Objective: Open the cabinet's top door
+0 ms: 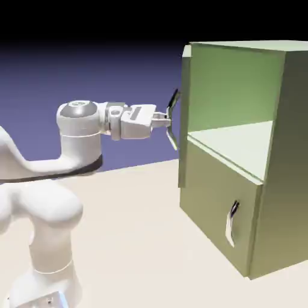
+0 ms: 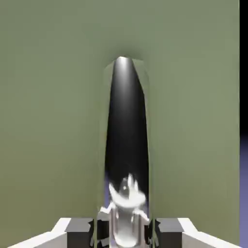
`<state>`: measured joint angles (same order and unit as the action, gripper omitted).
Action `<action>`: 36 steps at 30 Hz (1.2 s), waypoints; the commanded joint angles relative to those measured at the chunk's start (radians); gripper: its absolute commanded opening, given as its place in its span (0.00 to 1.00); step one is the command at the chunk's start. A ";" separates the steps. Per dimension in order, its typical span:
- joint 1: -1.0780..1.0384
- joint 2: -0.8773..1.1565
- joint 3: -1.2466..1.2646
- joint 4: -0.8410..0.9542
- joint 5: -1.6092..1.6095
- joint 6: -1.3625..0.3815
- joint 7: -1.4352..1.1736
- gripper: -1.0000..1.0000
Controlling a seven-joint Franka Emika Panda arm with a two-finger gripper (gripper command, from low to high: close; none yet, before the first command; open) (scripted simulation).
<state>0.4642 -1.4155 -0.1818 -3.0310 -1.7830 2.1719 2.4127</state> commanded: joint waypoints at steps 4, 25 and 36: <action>0.020 -0.019 0.145 -0.015 0.153 -0.096 -0.010 0.00; -0.048 0.306 0.906 0.280 0.867 -0.669 0.101 0.00; -0.411 0.529 1.284 0.666 1.083 -0.991 0.168 0.00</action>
<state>0.0531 -0.8865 1.1019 -2.3649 -0.7003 1.1819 2.5802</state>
